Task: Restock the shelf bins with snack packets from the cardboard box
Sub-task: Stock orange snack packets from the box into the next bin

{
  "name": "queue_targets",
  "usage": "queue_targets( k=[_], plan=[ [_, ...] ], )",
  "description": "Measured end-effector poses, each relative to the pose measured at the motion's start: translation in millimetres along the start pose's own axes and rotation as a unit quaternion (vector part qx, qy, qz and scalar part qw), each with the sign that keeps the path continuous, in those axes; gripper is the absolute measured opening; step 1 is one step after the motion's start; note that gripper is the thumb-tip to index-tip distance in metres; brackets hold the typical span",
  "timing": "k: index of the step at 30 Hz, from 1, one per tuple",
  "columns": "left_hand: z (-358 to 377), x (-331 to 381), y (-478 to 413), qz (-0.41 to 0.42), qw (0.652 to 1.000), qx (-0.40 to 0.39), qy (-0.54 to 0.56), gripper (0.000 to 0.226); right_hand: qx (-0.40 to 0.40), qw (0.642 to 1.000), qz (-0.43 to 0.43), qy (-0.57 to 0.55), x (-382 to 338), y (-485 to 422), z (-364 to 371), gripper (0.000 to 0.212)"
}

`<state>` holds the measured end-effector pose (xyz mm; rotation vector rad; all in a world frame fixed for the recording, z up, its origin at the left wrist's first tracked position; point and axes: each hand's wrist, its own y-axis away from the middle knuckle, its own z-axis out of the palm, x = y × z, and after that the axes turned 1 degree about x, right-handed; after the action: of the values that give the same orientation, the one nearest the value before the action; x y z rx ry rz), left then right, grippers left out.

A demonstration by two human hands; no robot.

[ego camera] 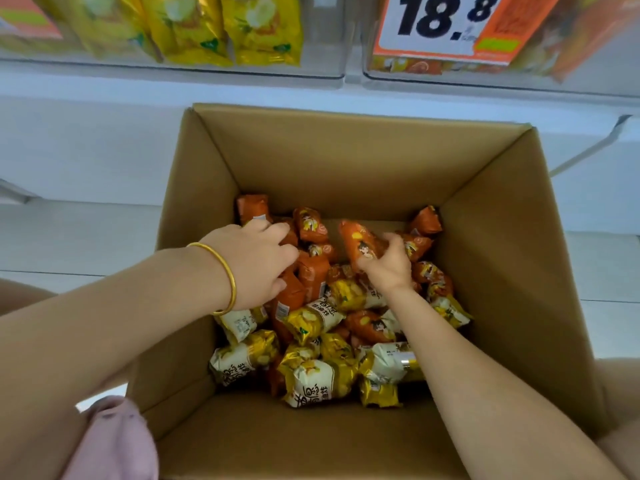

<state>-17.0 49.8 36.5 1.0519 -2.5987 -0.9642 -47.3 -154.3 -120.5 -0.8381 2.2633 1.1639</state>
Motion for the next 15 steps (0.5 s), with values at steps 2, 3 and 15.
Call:
queue_targets(
  k=[2,3,15],
  plan=[
    [0,1,3,0.002,1.0,-0.005,0.001,0.048,-0.078,0.996,-0.046,0.011,-10,13,8,0.084],
    [0,1,4,0.002,1.0,-0.006,0.003,0.049,-0.122,0.99,-0.056,0.037,-14,17,17,0.087],
    [14,-14,18,-0.034,0.998,0.004,0.046,0.049,-0.371,0.901,-0.082,0.208,-35,8,49,0.083]
  ],
)
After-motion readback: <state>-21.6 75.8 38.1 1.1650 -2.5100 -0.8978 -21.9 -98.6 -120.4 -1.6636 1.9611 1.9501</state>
